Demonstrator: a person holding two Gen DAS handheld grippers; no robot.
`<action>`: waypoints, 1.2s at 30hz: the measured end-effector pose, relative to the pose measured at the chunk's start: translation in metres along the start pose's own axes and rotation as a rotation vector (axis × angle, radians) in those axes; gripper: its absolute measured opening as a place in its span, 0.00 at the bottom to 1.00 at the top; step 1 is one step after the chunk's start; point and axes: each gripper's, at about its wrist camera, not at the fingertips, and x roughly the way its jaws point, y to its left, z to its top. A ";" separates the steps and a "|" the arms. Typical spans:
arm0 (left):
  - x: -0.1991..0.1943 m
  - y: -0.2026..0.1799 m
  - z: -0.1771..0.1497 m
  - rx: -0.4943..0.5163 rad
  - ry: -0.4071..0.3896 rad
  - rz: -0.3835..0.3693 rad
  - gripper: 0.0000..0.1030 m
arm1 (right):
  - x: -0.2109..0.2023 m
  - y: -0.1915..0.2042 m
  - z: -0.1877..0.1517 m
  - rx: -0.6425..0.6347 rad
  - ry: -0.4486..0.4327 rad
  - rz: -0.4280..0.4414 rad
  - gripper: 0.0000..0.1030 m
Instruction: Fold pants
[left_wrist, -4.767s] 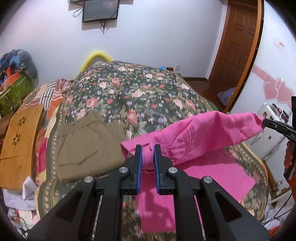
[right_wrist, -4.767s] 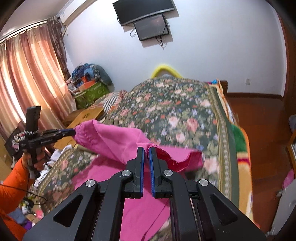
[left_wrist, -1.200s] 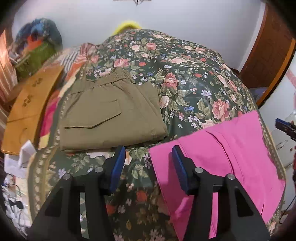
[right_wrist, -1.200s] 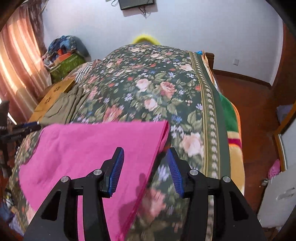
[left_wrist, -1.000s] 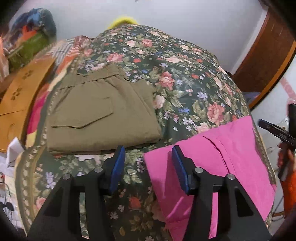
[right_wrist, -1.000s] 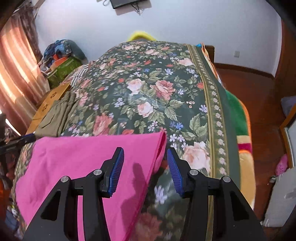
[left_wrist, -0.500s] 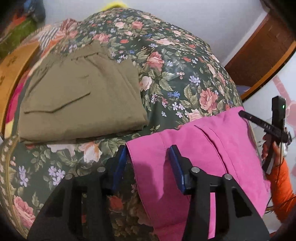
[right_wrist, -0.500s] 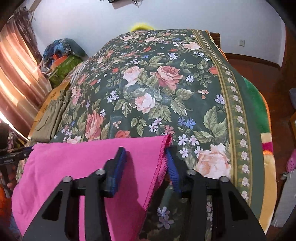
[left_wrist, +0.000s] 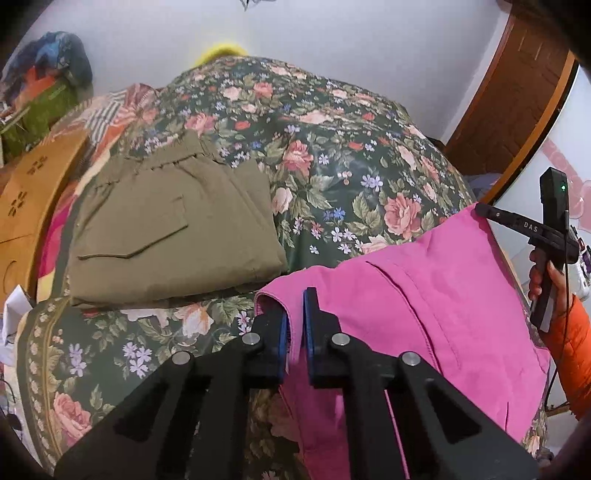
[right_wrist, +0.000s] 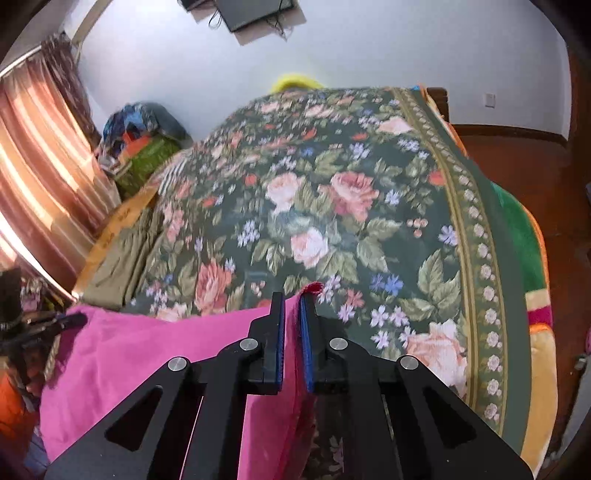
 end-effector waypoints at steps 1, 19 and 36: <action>-0.002 0.000 -0.001 -0.001 -0.006 0.009 0.07 | -0.001 -0.001 0.001 0.001 -0.008 -0.003 0.05; 0.005 -0.010 -0.011 0.064 0.018 0.047 0.06 | 0.013 -0.006 0.005 0.004 0.072 -0.014 0.34; 0.022 0.011 0.005 -0.044 0.082 -0.064 0.11 | 0.035 0.016 0.007 -0.093 0.077 0.031 0.04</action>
